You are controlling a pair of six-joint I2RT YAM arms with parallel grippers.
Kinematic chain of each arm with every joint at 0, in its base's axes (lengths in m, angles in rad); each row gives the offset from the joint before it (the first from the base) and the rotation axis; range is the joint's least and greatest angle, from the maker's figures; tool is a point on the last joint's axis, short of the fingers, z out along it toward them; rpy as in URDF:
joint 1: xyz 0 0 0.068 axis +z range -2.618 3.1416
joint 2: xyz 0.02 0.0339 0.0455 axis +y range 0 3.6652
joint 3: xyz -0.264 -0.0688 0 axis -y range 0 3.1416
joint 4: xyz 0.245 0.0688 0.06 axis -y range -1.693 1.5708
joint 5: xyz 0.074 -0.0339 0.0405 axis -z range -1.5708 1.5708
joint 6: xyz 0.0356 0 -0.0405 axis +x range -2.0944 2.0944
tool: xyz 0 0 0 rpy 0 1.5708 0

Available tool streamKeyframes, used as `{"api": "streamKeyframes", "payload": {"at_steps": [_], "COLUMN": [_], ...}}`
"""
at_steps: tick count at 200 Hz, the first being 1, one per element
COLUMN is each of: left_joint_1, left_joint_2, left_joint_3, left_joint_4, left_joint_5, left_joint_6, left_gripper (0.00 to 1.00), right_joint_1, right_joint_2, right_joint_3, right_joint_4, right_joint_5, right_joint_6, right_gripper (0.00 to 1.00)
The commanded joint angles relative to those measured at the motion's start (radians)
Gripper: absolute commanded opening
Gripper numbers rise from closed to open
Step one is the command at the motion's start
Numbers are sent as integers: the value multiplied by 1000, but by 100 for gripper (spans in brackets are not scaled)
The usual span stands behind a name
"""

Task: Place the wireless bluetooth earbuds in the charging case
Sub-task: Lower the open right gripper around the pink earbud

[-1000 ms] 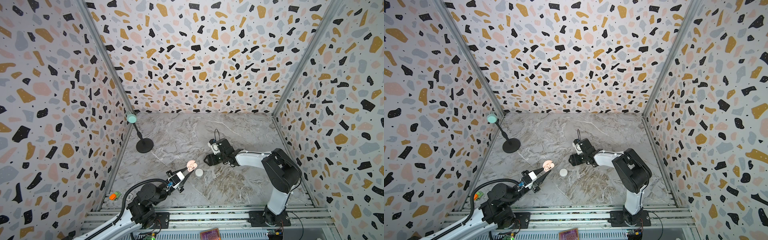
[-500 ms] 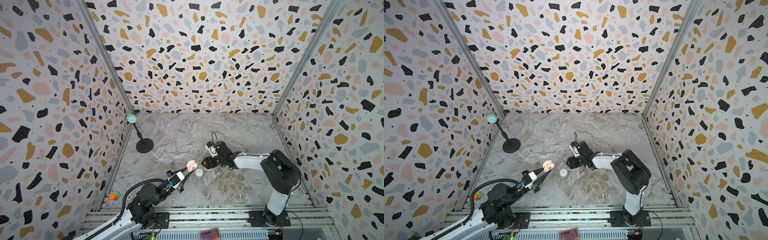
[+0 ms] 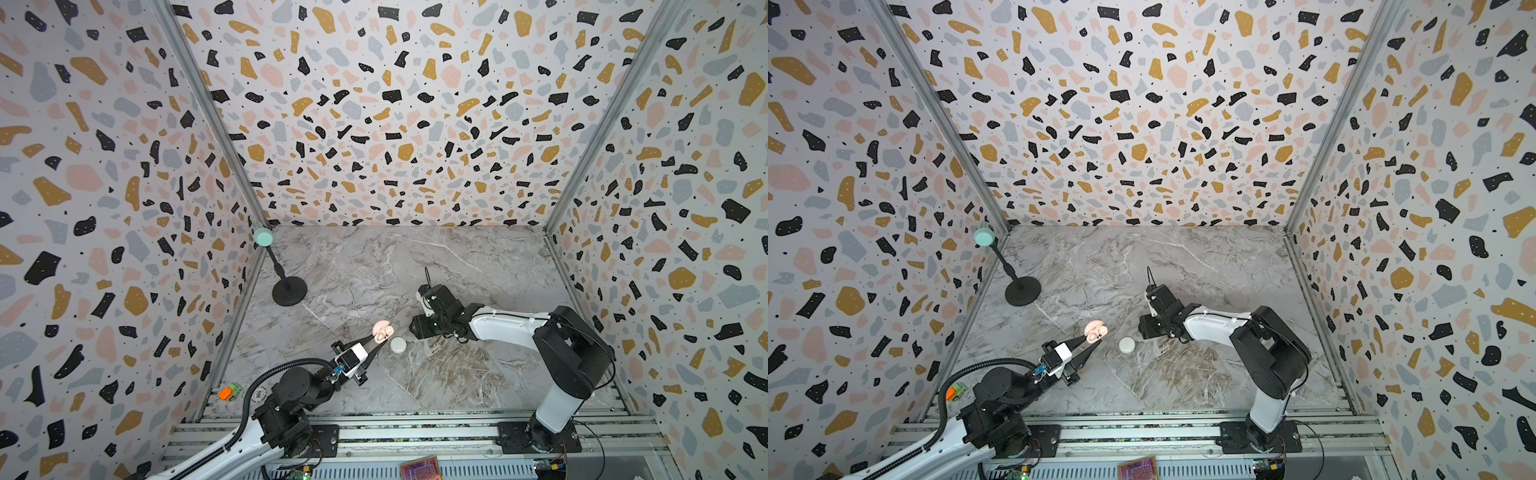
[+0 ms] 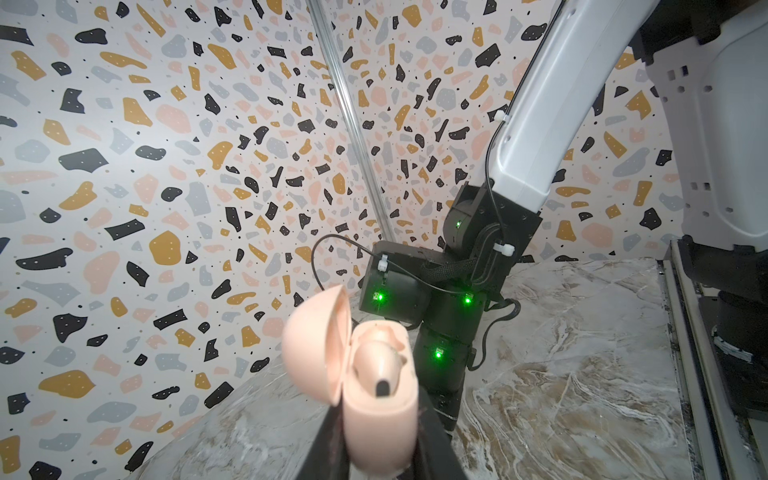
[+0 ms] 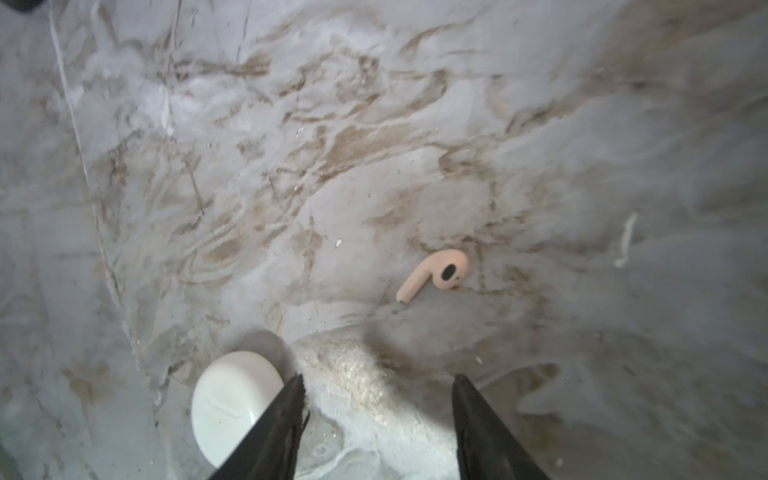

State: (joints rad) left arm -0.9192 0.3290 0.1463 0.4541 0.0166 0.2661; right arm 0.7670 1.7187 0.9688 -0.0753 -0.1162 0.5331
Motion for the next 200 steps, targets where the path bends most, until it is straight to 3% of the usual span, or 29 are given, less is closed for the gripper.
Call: {"api": "streamKeyframes", "payload": {"at_steps": [1, 63, 200], "left_joint_1": [4, 4, 5], "left_joint_2": [-14, -21, -28], "left_joint_3": [-5, -5, -7], "left_joint_4": [59, 54, 52], "left_joint_5": [-1, 2, 2], "left_joint_6": [-10, -14, -19], "left_gripper": [0, 0, 0], "right_joint_1": [-7, -9, -23], "right_joint_2": [-49, 64, 177], "right_joint_3": [75, 233, 326], "right_joint_4": [-99, -253, -296], "right_joint_5": [66, 127, 163], "right_joint_6": [100, 205, 202], "right_gripper": [57, 39, 30]}}
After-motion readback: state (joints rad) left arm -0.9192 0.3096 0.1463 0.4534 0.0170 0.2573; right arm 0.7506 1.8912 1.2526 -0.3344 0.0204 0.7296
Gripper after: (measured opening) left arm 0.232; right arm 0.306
